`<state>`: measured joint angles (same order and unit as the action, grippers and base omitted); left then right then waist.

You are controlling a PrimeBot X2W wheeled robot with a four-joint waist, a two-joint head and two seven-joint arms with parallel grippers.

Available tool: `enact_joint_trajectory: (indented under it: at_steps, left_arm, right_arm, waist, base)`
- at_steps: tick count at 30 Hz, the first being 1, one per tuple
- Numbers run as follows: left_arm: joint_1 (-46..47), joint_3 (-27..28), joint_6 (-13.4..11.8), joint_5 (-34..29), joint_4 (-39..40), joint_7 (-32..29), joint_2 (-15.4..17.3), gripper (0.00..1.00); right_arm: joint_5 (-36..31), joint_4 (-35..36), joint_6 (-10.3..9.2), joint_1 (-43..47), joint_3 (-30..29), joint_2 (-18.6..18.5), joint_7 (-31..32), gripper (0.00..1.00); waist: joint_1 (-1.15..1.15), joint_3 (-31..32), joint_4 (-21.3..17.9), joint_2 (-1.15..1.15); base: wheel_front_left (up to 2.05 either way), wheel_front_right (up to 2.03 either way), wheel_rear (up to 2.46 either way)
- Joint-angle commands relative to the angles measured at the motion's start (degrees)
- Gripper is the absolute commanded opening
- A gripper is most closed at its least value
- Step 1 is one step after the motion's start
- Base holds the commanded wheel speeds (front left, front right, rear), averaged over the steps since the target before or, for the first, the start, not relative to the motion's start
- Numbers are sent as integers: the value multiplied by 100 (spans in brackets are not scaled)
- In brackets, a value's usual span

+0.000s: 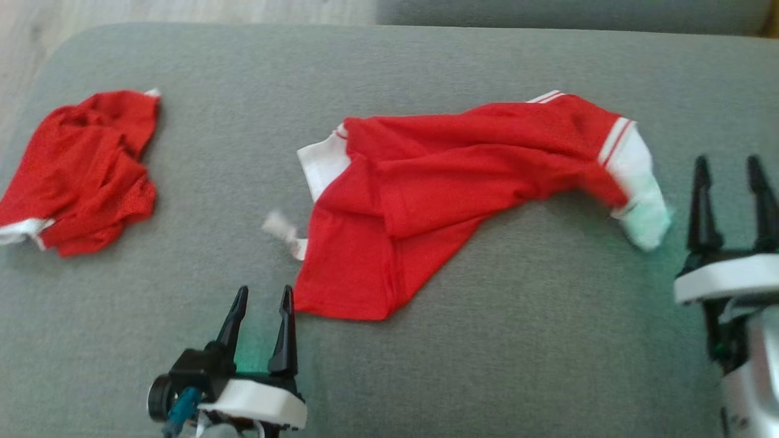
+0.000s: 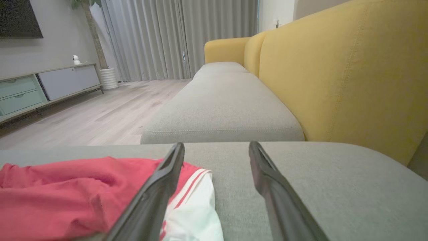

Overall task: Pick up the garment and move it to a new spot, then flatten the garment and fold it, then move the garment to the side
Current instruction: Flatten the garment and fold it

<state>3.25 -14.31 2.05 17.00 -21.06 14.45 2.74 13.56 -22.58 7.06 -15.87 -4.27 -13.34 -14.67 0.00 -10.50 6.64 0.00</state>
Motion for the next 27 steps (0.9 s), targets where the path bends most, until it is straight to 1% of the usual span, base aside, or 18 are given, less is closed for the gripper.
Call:
enact_joint_trajectory:
  at_steps: [1, 5, 8, 14, 19, 20, 22, 27]
  left_arm:
    - [226, 158, 23, -26, 178, 55, 14, 100]
    - [332, 14, 50, 50, 134, 55, 14, 100]
    - [469, -165, 77, 127, 87, 55, 14, 100]
    - [967, -449, 182, 510, -190, 55, 14, 100]
    - [1791, -794, 331, 978, -885, 43, 14, 100]
    - [1955, -845, 355, 1167, -1079, -15, 14, 100]
    - [2303, -993, 394, 1341, -1457, -151, 14, 100]
    - [2731, -1275, 477, 1845, -2087, -276, 14, 100]
  right_arm:
    - [-122, 245, 43, 96, 75, 49, -32, 100]
    - [-366, 302, 43, 476, 49, 360, -32, 100]
    - [-483, 307, 43, 733, 146, 546, -32, 100]
    - [-493, 349, 43, 783, 281, 634, -33, 100]
    - [-481, 443, 43, 662, 477, 690, -33, 100]
    - [-471, 454, 43, 637, 524, 700, -33, 100]
    - [-468, 481, 43, 594, 612, 720, -33, 100]
    - [-400, 510, 43, 511, 713, 733, -33, 100]
  waist:
    - [0, 27, -118, 0]
    - [0, 70, -255, 0]
    - [0, 92, -379, 0]
    - [0, 28, -581, 0]
    - [0, -156, -784, 0]
    - [0, -199, -826, 0]
    - [0, -287, -900, 0]
    - [0, -450, -1042, 0]
  base:
    - [0, 0, 0]
    - [0, 0, 0]
    - [0, 0, 0]
    - [0, 0, 0]
    - [0, 0, 0]
    - [0, 0, 0]
    - [0, 0, 0]
    - [0, 0, 0]
